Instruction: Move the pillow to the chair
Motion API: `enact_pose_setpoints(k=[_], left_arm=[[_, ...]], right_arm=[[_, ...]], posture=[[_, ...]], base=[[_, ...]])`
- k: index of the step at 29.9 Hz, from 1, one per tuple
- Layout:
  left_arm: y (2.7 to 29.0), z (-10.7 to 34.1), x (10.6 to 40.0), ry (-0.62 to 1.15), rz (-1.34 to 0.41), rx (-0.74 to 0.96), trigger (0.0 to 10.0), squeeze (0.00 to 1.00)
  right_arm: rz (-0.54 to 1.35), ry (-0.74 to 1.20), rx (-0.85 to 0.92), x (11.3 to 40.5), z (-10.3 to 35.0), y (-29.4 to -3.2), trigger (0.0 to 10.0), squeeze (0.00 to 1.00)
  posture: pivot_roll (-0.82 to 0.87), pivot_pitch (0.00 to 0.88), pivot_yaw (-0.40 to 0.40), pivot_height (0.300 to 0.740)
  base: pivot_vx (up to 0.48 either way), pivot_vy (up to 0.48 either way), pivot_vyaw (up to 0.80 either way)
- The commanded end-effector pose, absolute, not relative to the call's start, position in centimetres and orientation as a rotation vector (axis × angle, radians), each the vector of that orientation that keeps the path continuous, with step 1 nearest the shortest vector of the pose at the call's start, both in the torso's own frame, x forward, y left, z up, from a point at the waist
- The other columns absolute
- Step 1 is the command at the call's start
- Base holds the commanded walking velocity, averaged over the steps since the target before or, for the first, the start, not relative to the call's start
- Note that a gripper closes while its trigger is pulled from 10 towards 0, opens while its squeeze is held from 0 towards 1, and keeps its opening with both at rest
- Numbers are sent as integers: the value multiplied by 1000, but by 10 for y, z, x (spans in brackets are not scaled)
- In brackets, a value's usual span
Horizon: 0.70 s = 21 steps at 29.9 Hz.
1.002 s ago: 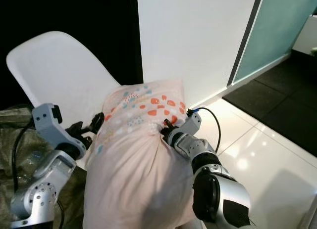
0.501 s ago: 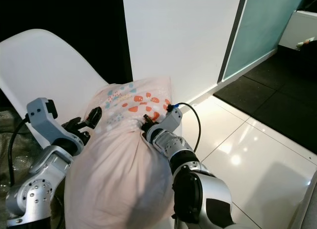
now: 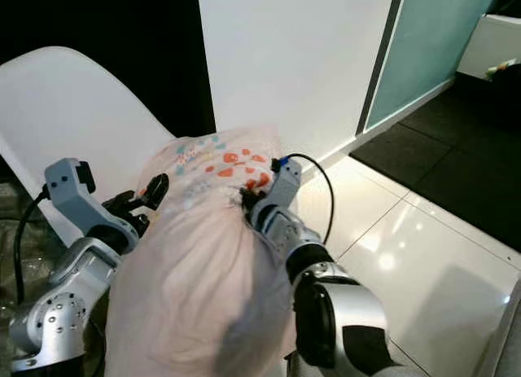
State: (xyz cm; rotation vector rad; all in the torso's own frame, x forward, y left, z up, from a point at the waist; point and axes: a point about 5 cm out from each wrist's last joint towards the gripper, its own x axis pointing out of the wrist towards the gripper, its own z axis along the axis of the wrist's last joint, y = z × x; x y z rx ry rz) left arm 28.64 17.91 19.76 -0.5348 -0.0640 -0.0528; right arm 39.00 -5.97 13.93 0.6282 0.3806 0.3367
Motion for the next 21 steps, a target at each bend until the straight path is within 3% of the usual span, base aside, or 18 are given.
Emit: enact_pose_setpoints(k=[1, 12, 15, 16, 21], left_arm=[[179, 194, 288, -47, -45, -515, 10000, 0], [175, 196, 292, -52, -60, -494, 10000, 0], [175, 197, 294, -59, -62, -493, 10000, 0], [174, 199, 296, -69, -65, -496, 10000, 0], [173, 199, 298, -74, -65, -498, 10000, 0]], right_arm=[[371, 348, 617, 391, 144, -57, 10000, 1000], [459, 388, 476, 388, 135, -72, 10000, 1000], [427, 416, 374, 387, 127, -94, 10000, 1000], [378, 442, 297, 386, 119, -119, 10000, 1000], [354, 446, 271, 385, 117, -134, 10000, 1000]], posture=[[-74, 79, -66, 427], [-99, 60, -63, 427], [-113, 52, -65, 427], [-120, 46, -70, 427], [-122, 41, -70, 427]], base=[[0, 0, 0], [0, 0, 0], [0, 0, 0], [0, 0, 0], [0, 0, 0]])
